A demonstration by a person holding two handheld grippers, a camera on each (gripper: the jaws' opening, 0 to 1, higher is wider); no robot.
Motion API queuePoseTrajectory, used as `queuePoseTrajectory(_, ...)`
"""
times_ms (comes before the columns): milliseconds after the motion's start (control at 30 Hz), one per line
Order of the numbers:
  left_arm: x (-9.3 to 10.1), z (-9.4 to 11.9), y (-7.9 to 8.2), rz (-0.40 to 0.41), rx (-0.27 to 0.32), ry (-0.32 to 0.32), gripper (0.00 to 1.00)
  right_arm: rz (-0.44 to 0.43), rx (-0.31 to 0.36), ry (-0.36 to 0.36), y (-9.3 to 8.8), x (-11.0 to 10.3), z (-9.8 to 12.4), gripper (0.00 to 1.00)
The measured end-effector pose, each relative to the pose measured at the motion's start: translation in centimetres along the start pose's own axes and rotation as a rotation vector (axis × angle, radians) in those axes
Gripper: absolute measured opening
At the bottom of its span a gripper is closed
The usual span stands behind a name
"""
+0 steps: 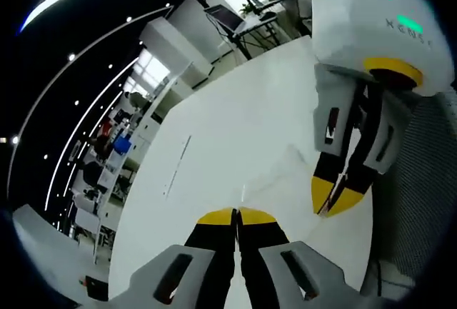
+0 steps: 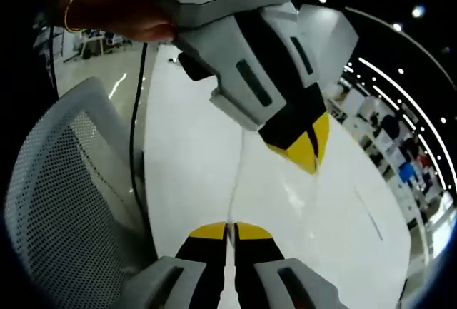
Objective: Open the resealable bag by pulling the two sides of the seal apart until the entire bag opening is separated and visibly accessible.
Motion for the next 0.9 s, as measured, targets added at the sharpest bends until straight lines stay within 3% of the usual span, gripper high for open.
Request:
queuePoseTrajectory(400, 2.3, -0.6, -1.2, -0.018, -0.032, -0.073, 0.0, -0.074, -0.003, 0.027, -0.4, -1.0, 0.4, 0.0)
queuePoseTrajectory(500, 3.1, -0.8, -2.0, -0.063, -0.054, -0.089, 0.0, -0.103, 0.004, 0.034, -0.6, -1.5, 1.0, 0.0)
queuePoseTrajectory(900, 2.4, -2.3, -3.6, -0.074, -0.075, -0.097, 0.0, -0.3, 0.004, 0.02, -2.0, -1.3, 2.9, 0.02)
Point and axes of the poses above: the point that each gripper's makers call its tool centre point, and the gripper's own axes: z roughly backward along the fingers, x roughly to its right, y roughly out of its top, the point moved 5 cm from there along z, roughly backward along the fingers, and after that the axes turned 1 degree about -x, right-handed, at the moved point
